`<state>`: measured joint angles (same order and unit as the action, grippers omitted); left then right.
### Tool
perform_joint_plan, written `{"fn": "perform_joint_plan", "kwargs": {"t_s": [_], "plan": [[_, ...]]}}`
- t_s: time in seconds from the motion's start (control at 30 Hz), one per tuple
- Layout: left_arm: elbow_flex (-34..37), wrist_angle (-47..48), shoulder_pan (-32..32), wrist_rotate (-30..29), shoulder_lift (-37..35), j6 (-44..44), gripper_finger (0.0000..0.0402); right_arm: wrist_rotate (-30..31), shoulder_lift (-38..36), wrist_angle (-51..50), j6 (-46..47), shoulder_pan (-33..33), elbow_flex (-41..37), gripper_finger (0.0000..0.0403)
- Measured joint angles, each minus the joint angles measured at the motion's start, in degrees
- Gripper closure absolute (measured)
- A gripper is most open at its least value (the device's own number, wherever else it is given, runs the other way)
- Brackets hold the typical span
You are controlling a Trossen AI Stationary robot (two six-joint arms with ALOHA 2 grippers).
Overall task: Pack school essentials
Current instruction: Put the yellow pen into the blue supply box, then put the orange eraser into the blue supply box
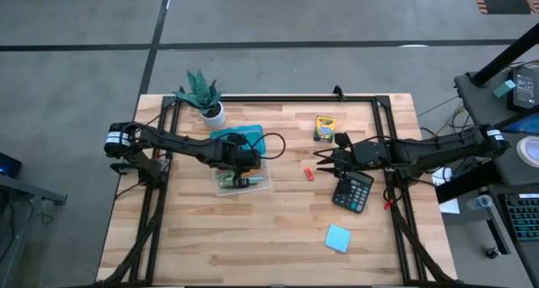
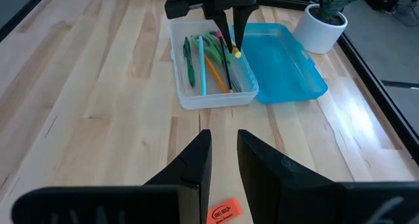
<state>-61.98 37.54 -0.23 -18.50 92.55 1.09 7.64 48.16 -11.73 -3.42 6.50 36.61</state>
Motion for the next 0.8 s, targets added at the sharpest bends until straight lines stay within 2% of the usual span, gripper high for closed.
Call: {"fn": "perform_joint_plan", "kwargs": {"t_s": [0.23, 0.53, 0.8], "plan": [[0.1, -0.2, 0.0, 0.0, 0.0, 0.2, 0.0385, 0.0, 0.0, 0.0, 0.0, 0.0, 0.0, 0.0339], [0.1, -0.2, 0.1, 0.0, 0.0, 3.0, 0.033, 0.0, 0.0, 0.0, 0.0, 0.0, 0.0, 0.0339], [0.1, -0.2, 0.0, 0.0, 0.0, 3.0, 0.0324, 0.0, 0.0, 0.0, 0.0, 0.0, 0.0, 0.0339]]}}
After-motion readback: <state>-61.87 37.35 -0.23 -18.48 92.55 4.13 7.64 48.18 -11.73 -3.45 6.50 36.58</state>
